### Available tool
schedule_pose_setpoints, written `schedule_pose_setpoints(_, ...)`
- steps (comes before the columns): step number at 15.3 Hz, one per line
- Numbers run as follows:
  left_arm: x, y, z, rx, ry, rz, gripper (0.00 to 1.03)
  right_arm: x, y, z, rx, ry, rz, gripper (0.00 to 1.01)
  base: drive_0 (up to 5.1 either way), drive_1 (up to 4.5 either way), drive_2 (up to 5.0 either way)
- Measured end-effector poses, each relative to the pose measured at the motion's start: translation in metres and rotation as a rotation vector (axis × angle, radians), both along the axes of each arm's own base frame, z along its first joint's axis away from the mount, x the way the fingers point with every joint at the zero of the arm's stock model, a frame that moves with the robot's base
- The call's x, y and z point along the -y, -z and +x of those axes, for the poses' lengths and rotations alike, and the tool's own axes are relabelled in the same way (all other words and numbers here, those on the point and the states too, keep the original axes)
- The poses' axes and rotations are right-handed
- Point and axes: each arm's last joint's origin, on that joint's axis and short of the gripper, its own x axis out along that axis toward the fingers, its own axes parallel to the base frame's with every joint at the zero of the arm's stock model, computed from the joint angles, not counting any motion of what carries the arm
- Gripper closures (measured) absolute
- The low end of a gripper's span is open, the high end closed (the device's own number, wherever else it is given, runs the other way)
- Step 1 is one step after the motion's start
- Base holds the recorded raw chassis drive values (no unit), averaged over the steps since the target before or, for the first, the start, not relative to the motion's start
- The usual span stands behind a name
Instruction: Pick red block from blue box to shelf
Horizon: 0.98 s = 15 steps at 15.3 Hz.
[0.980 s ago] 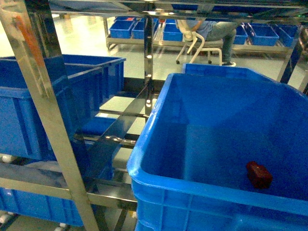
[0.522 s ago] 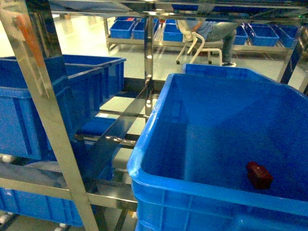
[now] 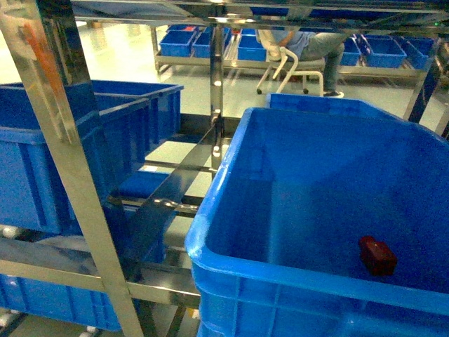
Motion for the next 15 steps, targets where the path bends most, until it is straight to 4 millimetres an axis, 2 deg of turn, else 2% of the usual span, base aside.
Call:
schedule_pose_setpoints(1, 0.0, 0.0, 0.0, 0.0, 0.0, 0.0, 0.05, 0.0, 0.0, 0.0, 0.0, 0.0, 0.0, 0.01, 0.0, 0.0, 0.0)
schedule_pose_setpoints(2, 0.0, 0.0, 0.0, 0.0, 0.0, 0.0, 0.05, 0.0, -0.0001, 0.0, 0.001, 0.0, 0.0, 0.04, 0.0, 0.0, 0.0)
schedule_pose_setpoints(15, 0.0, 0.0, 0.0, 0.0, 0.0, 0.0, 0.05, 0.0, 0.0, 0.0, 0.0, 0.0, 0.0, 0.03, 0.0, 0.0, 0.0)
